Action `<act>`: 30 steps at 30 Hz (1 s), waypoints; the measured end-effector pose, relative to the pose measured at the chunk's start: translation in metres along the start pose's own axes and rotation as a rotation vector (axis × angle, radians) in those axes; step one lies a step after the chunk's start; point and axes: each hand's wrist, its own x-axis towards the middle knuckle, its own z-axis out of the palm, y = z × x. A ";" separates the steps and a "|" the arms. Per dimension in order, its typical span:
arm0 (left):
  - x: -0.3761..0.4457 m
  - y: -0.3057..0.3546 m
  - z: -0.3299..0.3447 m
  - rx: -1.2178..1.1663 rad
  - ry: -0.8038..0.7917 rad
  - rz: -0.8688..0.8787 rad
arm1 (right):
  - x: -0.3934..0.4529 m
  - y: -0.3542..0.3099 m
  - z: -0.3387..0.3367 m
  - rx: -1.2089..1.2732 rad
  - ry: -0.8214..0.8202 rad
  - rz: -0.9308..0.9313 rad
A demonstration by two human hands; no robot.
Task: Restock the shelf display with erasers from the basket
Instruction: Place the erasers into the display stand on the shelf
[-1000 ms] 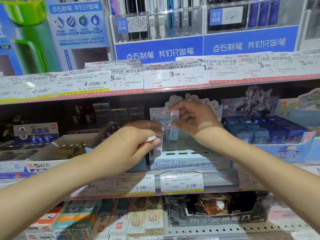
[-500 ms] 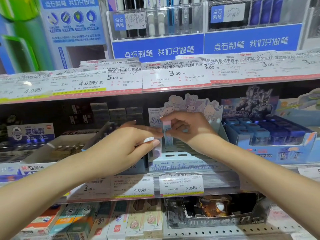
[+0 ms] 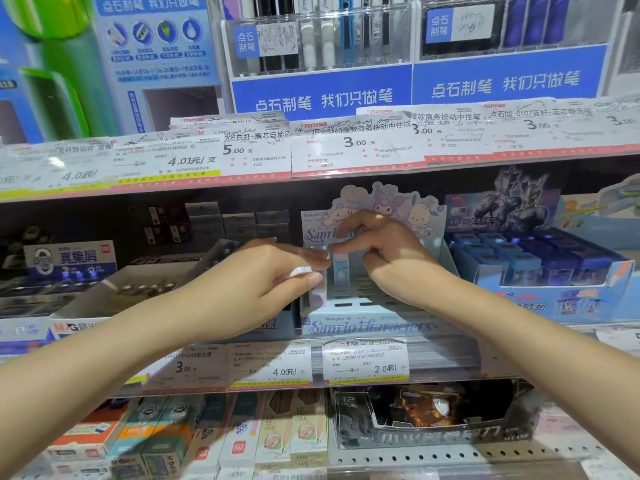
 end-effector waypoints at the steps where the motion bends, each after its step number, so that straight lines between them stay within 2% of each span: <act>1: 0.000 0.000 0.000 0.001 0.010 -0.009 | 0.001 0.000 0.000 -0.008 -0.005 0.008; 6: -0.003 -0.002 0.007 -0.086 0.189 -0.055 | -0.011 -0.009 -0.003 0.098 0.043 0.034; 8: -0.005 0.001 0.006 -0.196 0.274 -0.130 | -0.018 -0.019 -0.006 0.190 0.085 0.065; 10: -0.005 0.007 0.003 -0.323 0.283 -0.210 | -0.022 -0.030 -0.010 0.298 0.091 0.106; 14: -0.006 0.010 -0.001 -0.668 0.261 -0.311 | -0.029 -0.049 -0.014 0.527 -0.103 0.209; 18: -0.006 0.013 -0.003 -0.893 0.254 -0.291 | -0.035 -0.062 -0.014 0.707 -0.302 0.341; 21: -0.007 0.013 0.000 -0.781 0.322 -0.166 | -0.033 -0.059 -0.011 0.822 -0.290 0.441; 25: -0.009 0.008 0.008 -0.351 0.426 -0.006 | -0.031 -0.056 -0.012 1.054 -0.175 0.527; 28: -0.009 0.006 0.013 -0.142 0.416 0.128 | -0.030 -0.054 -0.014 1.207 -0.099 0.572; 30: -0.009 0.006 0.014 -0.088 0.382 0.192 | -0.031 -0.054 -0.014 1.202 -0.080 0.548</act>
